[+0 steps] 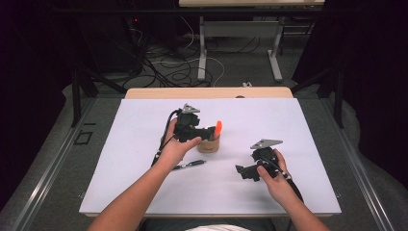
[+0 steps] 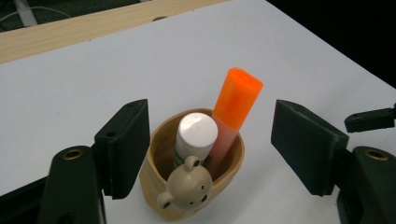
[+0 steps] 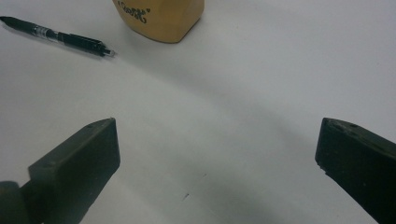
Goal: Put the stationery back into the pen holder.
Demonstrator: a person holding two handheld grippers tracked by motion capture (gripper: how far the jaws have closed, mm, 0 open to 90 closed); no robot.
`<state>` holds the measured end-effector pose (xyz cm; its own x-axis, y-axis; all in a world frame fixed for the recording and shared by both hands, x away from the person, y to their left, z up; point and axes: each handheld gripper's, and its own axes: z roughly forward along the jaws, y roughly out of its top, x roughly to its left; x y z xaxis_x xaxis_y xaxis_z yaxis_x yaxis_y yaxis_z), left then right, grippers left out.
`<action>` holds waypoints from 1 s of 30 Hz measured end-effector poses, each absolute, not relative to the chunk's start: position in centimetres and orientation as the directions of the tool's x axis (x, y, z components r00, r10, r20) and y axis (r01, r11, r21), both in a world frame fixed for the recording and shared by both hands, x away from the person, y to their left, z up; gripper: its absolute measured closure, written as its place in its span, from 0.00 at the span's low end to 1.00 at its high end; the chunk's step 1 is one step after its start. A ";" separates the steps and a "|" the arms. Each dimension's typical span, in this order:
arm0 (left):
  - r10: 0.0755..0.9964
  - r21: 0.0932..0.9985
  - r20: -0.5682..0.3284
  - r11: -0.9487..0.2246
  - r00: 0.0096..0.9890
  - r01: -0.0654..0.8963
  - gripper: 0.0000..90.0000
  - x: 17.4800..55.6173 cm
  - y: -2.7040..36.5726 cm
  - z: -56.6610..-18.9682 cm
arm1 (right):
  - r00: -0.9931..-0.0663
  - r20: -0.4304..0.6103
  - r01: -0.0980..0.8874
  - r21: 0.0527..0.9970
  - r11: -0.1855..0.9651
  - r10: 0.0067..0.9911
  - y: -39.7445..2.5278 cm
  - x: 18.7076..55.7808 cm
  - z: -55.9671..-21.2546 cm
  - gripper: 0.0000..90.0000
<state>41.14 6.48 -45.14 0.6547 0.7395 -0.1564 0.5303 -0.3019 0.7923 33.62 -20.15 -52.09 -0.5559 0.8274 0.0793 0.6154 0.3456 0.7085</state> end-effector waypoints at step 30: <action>0.743 0.763 -0.084 -0.381 0.664 0.523 0.21 39.4 13.0 -45.7 | -0.554 0.073 0.616 0.706 0.350 0.829 -20.1 33.7 -52.2 0.00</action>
